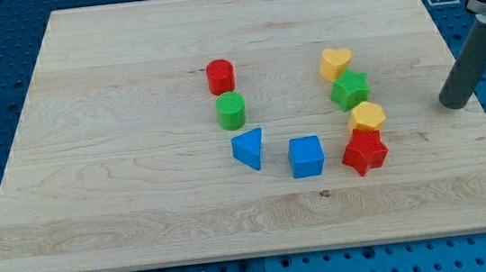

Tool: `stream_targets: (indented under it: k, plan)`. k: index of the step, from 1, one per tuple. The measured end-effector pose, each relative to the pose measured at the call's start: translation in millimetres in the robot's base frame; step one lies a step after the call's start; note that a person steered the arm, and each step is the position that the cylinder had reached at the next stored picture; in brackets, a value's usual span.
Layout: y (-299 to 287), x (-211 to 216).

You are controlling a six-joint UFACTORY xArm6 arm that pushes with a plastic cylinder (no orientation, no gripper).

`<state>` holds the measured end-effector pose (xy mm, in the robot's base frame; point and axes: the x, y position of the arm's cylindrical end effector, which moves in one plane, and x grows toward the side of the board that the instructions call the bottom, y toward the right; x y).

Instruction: Push the red star closer to red circle

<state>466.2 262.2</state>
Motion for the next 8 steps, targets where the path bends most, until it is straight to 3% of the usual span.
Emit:
stream_targets:
  k: [1,3,5,7,8]
  plan:
    - [0,0]
    - [-2,66]
    - [-26,81]
    - [-128,83]
    - [-164,63]
